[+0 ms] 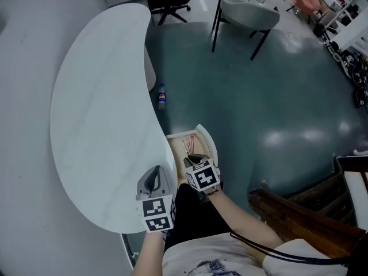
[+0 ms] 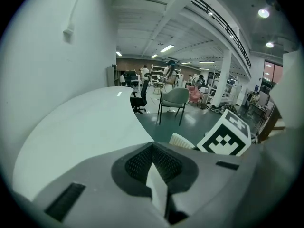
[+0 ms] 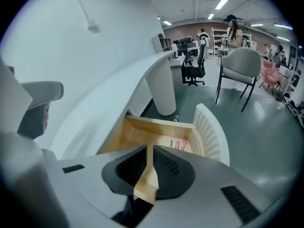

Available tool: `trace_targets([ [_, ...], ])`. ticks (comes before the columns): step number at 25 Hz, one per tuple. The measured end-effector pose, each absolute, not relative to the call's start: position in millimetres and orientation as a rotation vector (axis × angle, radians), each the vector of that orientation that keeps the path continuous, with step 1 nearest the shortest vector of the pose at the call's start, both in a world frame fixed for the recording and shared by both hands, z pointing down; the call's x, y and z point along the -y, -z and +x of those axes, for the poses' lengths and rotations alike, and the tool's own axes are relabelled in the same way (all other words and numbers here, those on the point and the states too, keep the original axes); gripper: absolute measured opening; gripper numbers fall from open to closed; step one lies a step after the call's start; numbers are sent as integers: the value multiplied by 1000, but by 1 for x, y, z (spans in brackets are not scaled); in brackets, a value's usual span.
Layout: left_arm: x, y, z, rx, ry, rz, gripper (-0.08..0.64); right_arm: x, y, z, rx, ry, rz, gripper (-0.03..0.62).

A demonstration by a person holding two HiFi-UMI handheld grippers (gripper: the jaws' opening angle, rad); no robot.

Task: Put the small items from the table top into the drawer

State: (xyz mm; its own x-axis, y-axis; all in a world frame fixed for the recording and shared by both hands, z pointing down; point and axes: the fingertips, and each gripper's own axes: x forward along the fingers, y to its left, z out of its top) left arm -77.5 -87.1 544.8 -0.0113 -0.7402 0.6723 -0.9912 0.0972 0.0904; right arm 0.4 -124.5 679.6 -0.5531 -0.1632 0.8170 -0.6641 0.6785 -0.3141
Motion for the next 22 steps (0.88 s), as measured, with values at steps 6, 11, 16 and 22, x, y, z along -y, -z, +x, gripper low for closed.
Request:
trace_targets([
  [6, 53, -513, -59, 1913, -545, 1677, 34, 102, -616, 24, 2211, -732, 599, 54],
  [11, 22, -477, -42, 1996, -521, 1677, 34, 76, -564, 46, 2307, -680, 571, 54],
  [16, -7, -435, -28, 2082, -489, 1666, 34, 48, -509, 56, 2415, -636, 517, 51],
  [22, -44, -396, -30, 2184, -451, 1623, 34, 14, -446, 49, 2549, -546, 441, 41],
])
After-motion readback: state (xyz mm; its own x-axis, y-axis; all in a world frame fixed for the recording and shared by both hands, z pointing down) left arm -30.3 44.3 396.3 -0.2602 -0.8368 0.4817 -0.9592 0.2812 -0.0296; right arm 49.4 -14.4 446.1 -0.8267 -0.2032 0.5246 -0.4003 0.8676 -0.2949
